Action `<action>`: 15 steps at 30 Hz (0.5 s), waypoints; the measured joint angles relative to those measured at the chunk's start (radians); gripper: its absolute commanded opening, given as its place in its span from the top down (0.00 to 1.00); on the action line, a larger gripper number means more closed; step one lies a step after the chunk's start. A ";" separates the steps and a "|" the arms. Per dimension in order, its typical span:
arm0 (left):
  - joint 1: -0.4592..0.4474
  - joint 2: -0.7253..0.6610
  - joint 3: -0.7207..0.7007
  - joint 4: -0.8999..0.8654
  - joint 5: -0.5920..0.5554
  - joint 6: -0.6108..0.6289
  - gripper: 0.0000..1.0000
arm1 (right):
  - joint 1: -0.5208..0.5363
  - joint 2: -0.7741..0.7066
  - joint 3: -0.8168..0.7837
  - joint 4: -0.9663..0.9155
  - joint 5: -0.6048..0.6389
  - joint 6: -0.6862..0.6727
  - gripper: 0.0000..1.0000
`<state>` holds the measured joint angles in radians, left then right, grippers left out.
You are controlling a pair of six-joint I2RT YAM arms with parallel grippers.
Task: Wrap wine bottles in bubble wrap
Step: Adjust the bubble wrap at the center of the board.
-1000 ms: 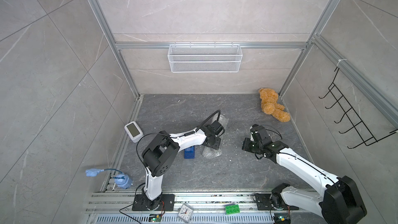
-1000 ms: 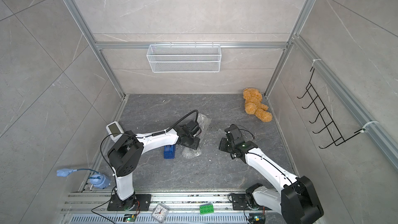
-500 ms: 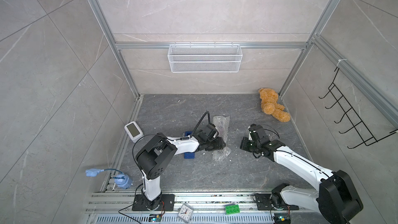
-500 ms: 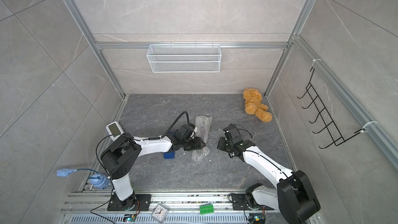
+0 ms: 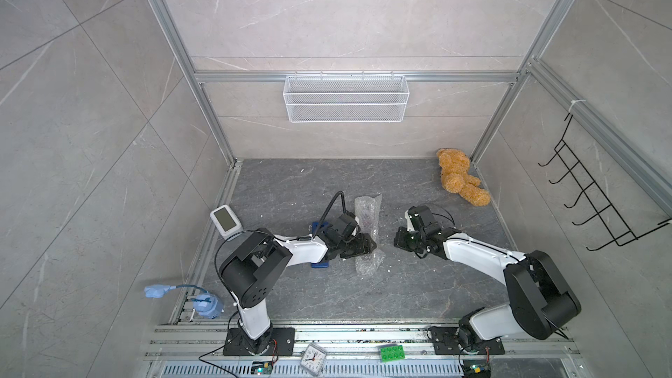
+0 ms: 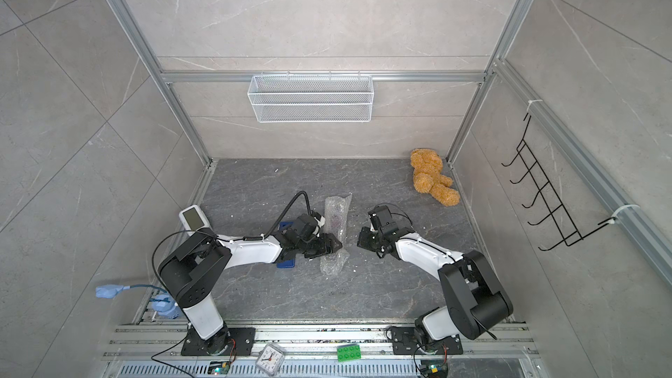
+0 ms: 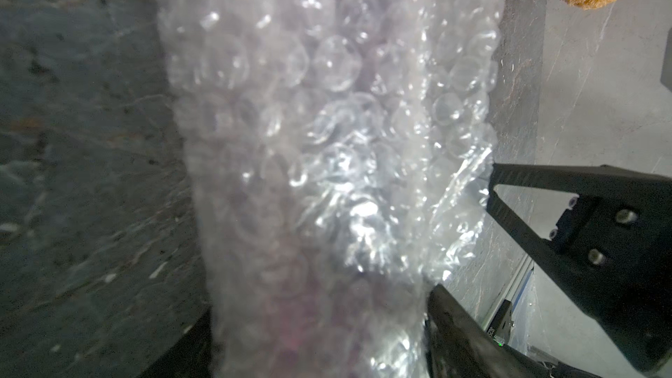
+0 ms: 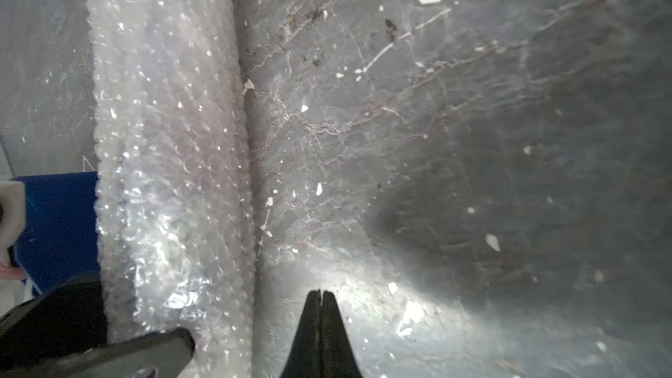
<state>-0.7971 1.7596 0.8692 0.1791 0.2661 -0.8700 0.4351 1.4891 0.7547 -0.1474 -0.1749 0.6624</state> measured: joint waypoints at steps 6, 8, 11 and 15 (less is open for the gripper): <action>0.008 -0.049 -0.013 -0.032 -0.002 0.023 0.24 | 0.000 0.028 0.062 0.033 -0.047 0.000 1.00; 0.013 -0.067 -0.018 -0.042 -0.002 0.033 0.24 | 0.002 0.028 0.073 0.036 -0.055 0.000 1.00; 0.027 -0.090 -0.032 -0.048 -0.002 0.042 0.25 | 0.010 0.029 0.085 0.040 -0.065 0.000 1.00; 0.049 -0.106 -0.059 -0.048 0.000 0.045 0.26 | 0.028 0.060 0.122 0.040 -0.082 0.000 1.00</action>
<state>-0.7483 1.6531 0.8101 0.1310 0.2657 -0.8246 0.4633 1.5486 0.8764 -0.1070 -0.2569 0.6621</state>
